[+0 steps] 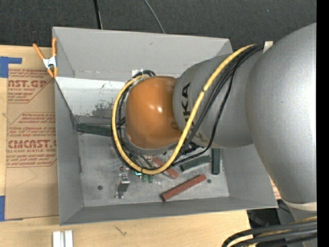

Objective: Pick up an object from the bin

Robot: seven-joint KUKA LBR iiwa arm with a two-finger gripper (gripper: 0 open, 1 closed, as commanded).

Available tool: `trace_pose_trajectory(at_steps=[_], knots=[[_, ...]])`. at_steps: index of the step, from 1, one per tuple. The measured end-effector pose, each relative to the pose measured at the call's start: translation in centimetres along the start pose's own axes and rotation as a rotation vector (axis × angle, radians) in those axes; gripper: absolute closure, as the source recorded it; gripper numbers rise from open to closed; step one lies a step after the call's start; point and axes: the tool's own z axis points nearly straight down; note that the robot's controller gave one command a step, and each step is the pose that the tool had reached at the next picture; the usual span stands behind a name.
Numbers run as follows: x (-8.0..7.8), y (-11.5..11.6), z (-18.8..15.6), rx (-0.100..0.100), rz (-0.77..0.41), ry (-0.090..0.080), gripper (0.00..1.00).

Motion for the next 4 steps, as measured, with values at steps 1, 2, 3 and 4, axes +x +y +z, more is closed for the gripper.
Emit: trace_pose_trajectory(at_steps=[1, 2, 3, 4], knots=[[-0.2, -0.1, -0.4, -0.002, 0.002, -0.007, 0.00], [-2.2, -5.0, 0.9, -0.001, -0.051, -0.007, 0.00], [-1.3, -7.3, 1.1, -0.001, -0.021, -0.008, 0.00], [-6.4, -8.9, 5.6, -0.001, -0.189, -0.014, 0.00]])
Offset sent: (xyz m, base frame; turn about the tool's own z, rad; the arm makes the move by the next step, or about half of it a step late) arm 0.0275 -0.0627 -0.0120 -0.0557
